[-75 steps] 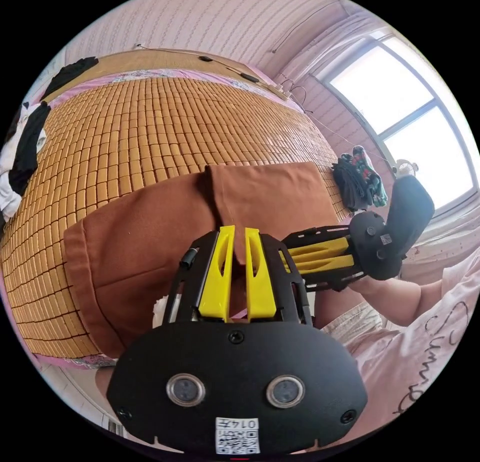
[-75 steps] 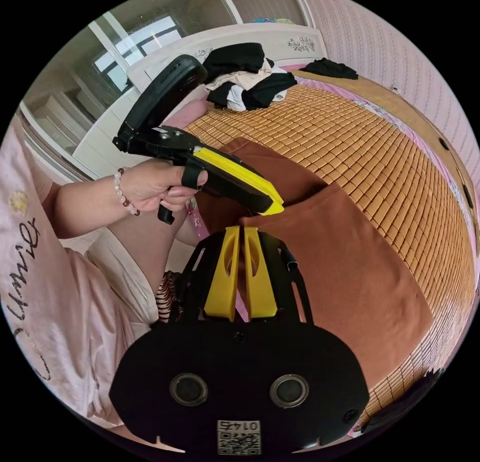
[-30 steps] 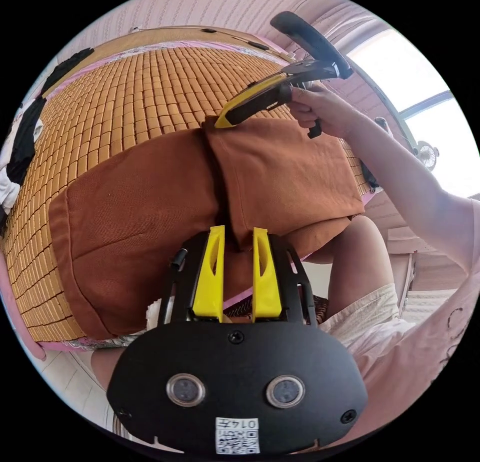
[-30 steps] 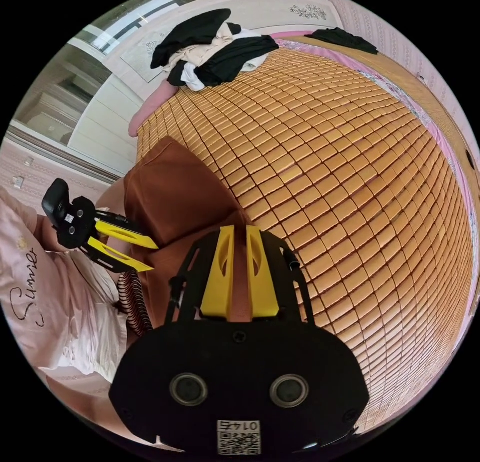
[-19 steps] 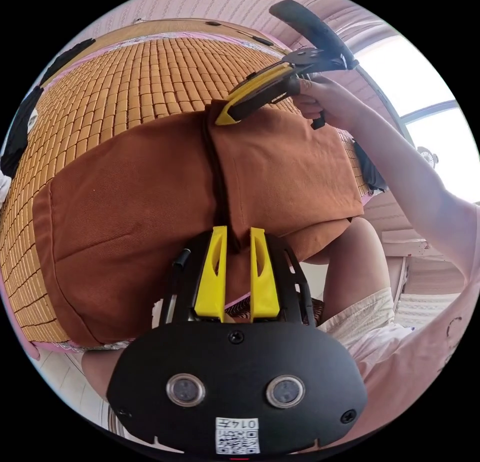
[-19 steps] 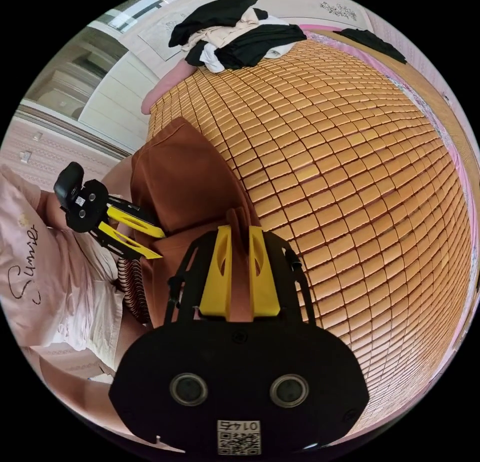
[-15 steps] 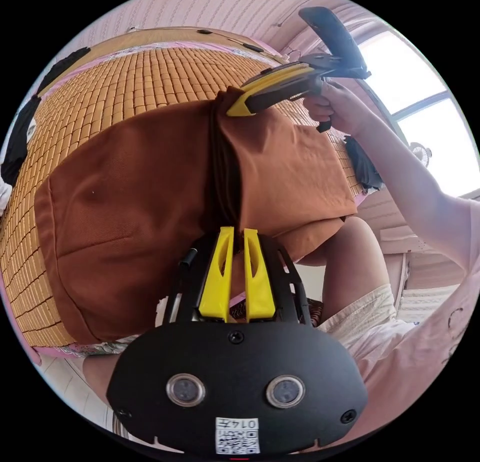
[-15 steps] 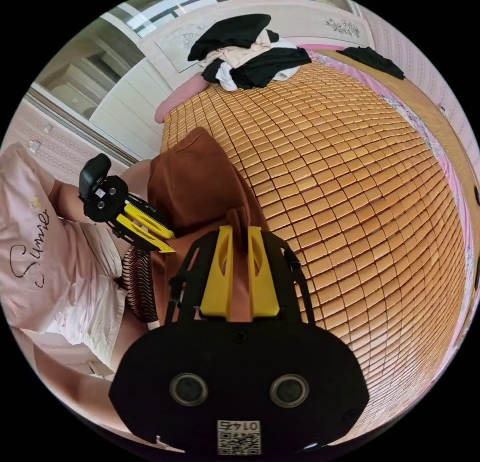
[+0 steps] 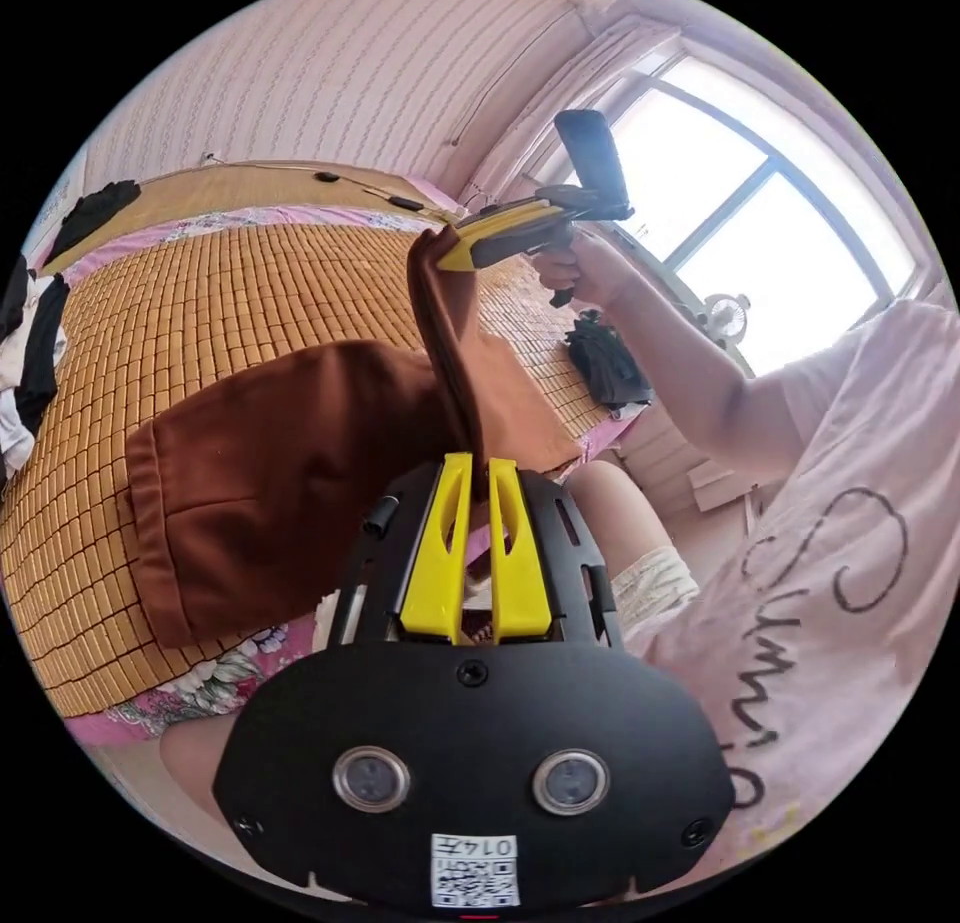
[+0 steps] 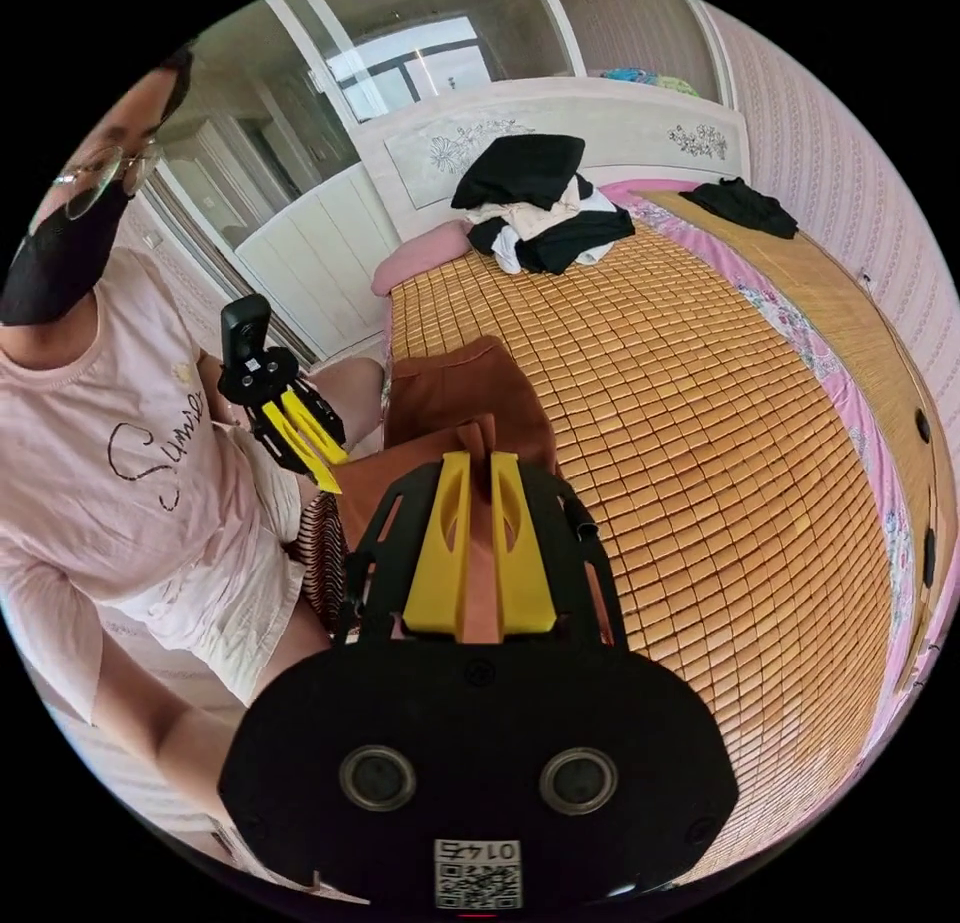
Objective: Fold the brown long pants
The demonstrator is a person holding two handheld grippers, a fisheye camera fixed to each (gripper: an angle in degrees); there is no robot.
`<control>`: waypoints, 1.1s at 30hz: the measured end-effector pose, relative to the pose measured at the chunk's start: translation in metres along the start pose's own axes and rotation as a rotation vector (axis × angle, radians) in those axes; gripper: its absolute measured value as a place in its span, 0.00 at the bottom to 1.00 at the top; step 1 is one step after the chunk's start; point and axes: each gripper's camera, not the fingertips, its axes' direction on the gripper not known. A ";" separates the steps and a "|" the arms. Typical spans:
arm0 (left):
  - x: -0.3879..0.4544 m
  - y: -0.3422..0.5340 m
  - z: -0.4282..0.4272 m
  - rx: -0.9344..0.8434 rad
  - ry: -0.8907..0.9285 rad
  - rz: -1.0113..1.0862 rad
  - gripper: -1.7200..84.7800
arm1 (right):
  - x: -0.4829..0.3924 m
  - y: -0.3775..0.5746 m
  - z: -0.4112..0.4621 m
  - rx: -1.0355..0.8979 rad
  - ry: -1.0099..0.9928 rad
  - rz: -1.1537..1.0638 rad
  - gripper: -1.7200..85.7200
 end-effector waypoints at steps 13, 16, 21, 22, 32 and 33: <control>-0.117 0.064 -0.094 -0.023 -0.253 -0.247 0.12 | 0.070 -0.148 0.245 -0.235 -0.039 0.126 0.21; -0.141 0.056 -0.089 -0.053 -0.249 -0.208 0.15 | 0.090 -0.152 0.281 -0.302 -0.184 0.162 0.22; -0.186 0.049 -0.060 -0.170 -0.137 -0.320 0.12 | 0.075 -0.156 0.310 -0.391 -0.249 0.028 0.08; -0.184 0.050 -0.067 -0.126 -0.113 -0.323 0.06 | 0.065 -0.157 0.299 -0.347 -0.258 -0.030 0.07; -0.141 0.066 -0.084 -0.286 -0.356 -0.376 0.02 | 0.025 -0.194 0.385 -0.431 -0.310 -0.118 0.08; -0.141 0.067 -0.082 -0.284 -0.364 -0.377 0.03 | 0.021 -0.197 0.410 -0.483 -0.261 -0.087 0.09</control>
